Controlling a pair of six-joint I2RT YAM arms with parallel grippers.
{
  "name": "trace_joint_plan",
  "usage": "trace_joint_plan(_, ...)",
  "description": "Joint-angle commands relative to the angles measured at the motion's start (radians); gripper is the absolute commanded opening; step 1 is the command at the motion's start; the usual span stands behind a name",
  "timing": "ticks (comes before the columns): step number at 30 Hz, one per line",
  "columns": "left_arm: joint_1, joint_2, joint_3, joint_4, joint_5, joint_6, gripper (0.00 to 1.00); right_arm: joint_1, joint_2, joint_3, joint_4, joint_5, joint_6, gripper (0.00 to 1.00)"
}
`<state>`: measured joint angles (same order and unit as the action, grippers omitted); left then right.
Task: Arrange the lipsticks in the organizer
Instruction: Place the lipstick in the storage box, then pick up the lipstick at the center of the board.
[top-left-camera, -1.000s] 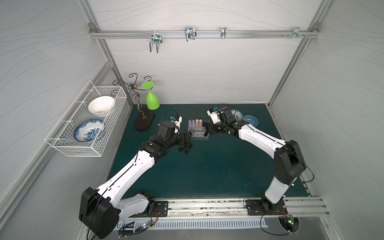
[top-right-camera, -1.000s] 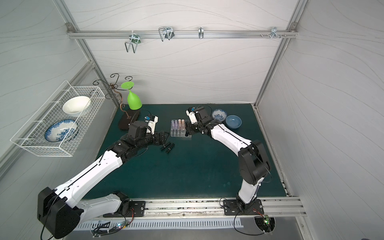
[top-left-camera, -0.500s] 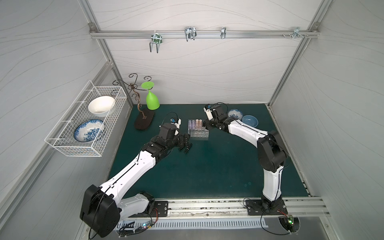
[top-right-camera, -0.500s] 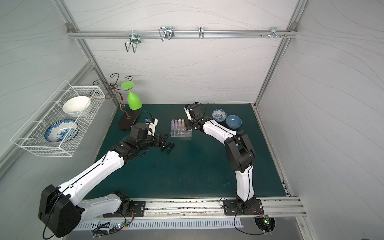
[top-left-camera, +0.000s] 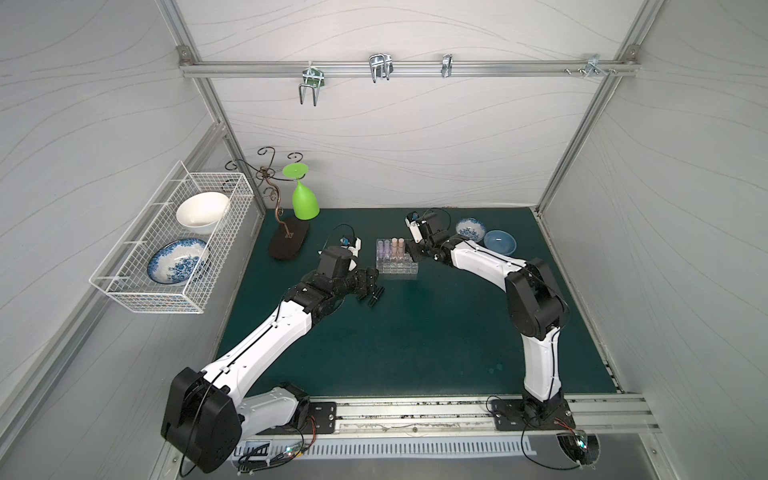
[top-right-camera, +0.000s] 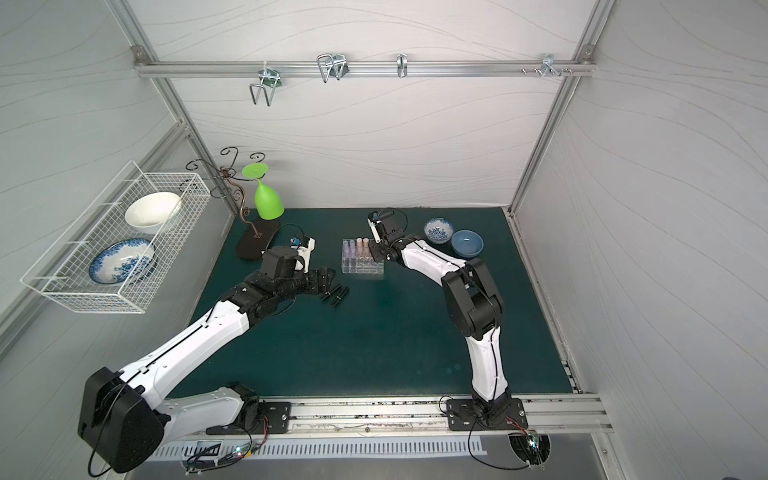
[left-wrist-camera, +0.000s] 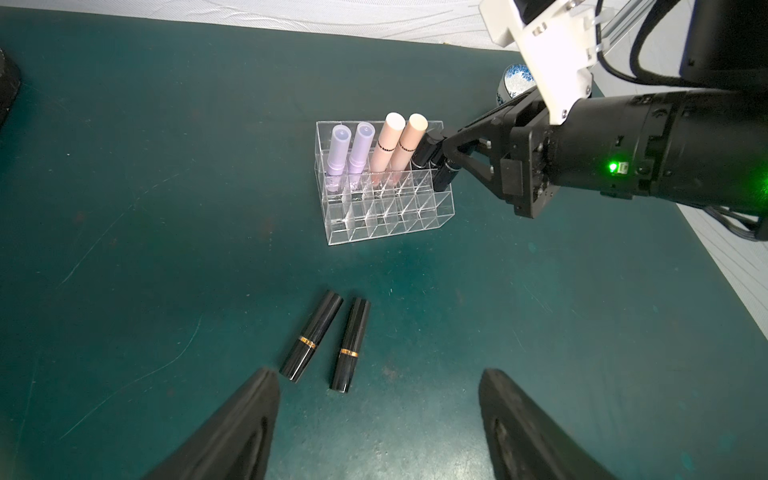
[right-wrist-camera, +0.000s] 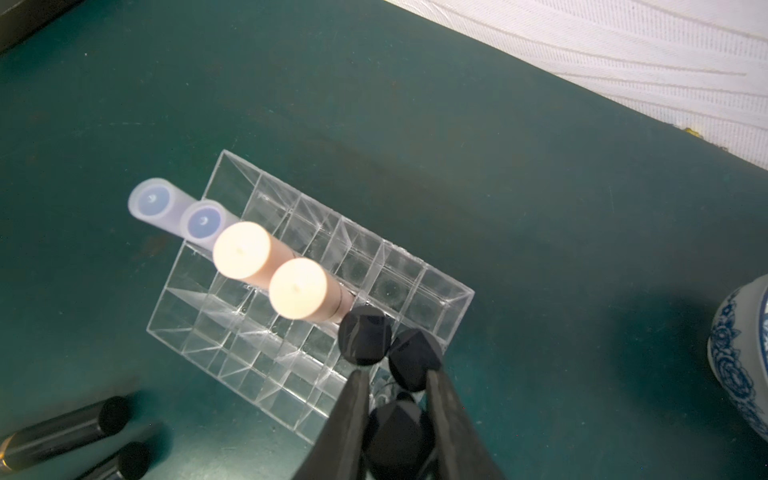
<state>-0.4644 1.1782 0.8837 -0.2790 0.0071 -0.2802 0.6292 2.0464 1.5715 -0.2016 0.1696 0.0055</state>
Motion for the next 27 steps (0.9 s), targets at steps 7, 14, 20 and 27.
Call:
trace_joint_plan(7,0.002,0.061,0.044,-0.06,0.0,0.01,0.77,0.012,-0.084,-0.065,0.034,0.009,0.02,0.62)
trace_joint_plan(14,-0.037,0.167,0.062,-0.175,-0.029,0.01,0.66,0.012,-0.35,-0.253,0.043,-0.016,0.063,0.64)
trace_joint_plan(20,-0.062,0.29,0.094,-0.168,-0.034,0.044,0.63,0.01,-0.559,-0.399,0.014,-0.06,0.106,0.64)
trace_joint_plan(27,-0.081,0.402,0.157,-0.16,-0.052,0.047,0.56,0.009,-0.686,-0.488,-0.011,-0.079,0.125,0.62)
